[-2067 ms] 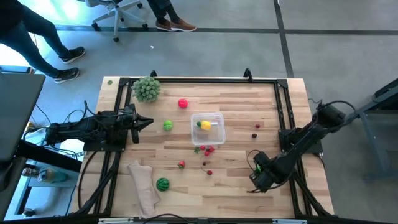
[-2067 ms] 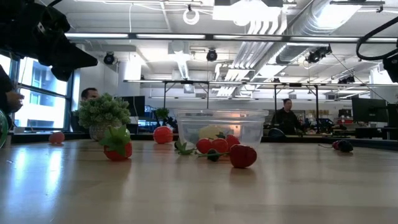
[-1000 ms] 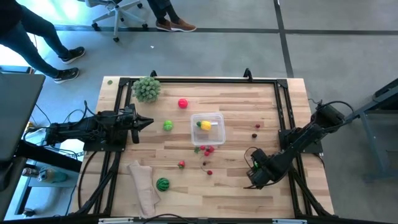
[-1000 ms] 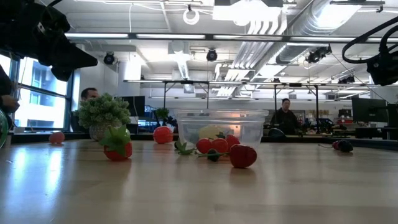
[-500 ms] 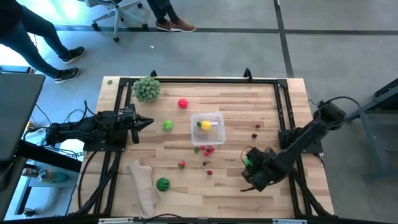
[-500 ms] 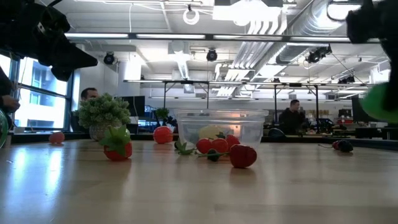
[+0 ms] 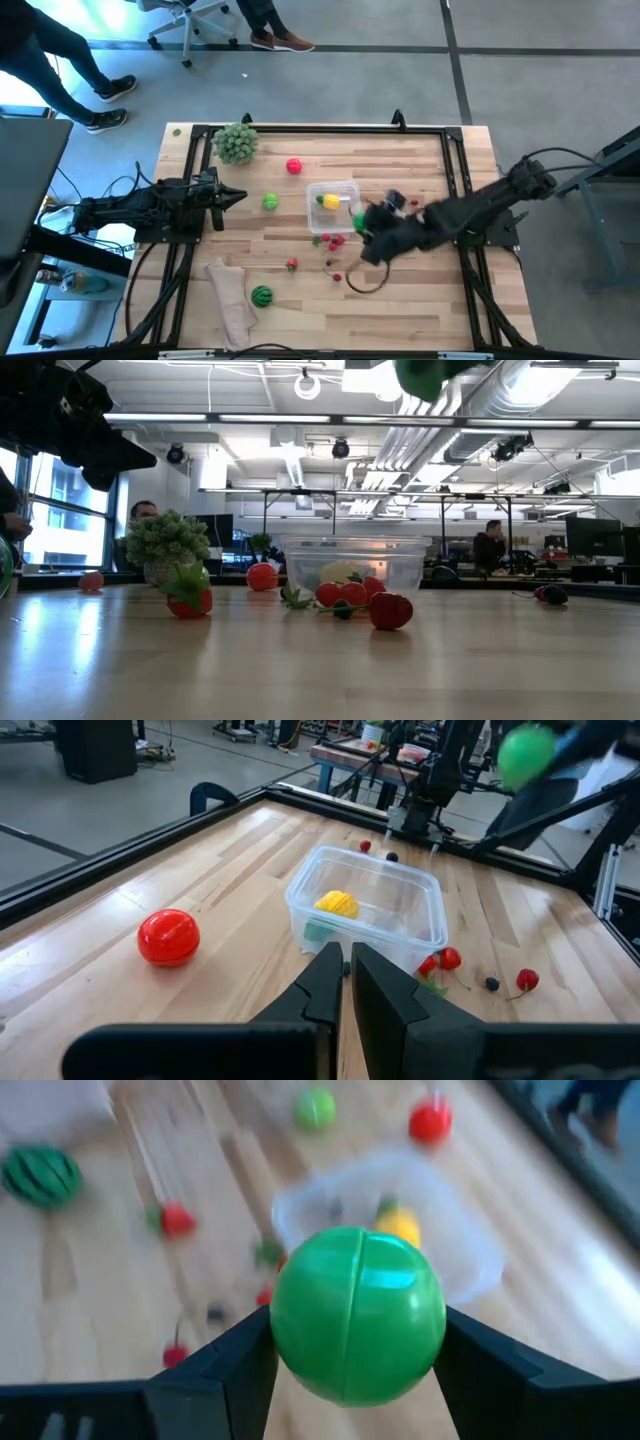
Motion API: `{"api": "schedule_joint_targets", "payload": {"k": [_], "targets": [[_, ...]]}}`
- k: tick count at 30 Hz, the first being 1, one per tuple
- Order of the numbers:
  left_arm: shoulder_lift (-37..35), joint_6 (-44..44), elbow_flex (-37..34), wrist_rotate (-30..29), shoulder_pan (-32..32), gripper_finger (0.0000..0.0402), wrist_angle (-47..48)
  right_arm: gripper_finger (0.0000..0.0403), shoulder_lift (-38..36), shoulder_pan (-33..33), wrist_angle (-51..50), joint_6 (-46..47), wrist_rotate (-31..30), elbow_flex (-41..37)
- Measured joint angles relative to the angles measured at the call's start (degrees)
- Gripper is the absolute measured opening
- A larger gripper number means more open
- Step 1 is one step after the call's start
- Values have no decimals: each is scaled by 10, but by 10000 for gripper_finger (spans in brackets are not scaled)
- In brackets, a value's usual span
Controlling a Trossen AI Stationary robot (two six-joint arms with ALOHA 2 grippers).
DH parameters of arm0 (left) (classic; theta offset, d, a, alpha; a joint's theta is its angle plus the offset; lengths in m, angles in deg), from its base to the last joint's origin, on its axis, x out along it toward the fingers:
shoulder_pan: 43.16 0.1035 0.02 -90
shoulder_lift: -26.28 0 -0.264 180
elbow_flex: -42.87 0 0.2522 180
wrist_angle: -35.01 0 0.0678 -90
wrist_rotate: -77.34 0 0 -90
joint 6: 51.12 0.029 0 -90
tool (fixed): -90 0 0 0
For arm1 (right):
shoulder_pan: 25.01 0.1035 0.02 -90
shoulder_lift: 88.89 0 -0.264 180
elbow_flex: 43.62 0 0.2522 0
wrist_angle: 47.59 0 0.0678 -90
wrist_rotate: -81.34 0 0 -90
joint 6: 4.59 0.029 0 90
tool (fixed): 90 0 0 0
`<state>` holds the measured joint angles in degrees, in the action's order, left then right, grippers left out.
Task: Pick and placing Produce into tupperware
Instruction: Put the green pear into the transparent container
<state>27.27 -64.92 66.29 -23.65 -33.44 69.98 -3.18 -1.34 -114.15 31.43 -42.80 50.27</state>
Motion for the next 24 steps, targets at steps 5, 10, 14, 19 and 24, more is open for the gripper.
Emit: {"api": "schedule_joint_targets", "payload": {"k": [5,10,14,19,24], "targets": [[0,0,0,0,0,17,0,216,0,-89,85,-167,90,43],[0,0,0,0,0,17,0,216,24,-186,145,-247,204,43],[0,0,0,0,0,17,0,216,89,-246,140,-283,294,43],[0,0,0,0,0,17,0,216,172,-272,140,-300,359,42],[0,0,0,0,0,17,0,216,234,-282,134,-301,382,42]]}}
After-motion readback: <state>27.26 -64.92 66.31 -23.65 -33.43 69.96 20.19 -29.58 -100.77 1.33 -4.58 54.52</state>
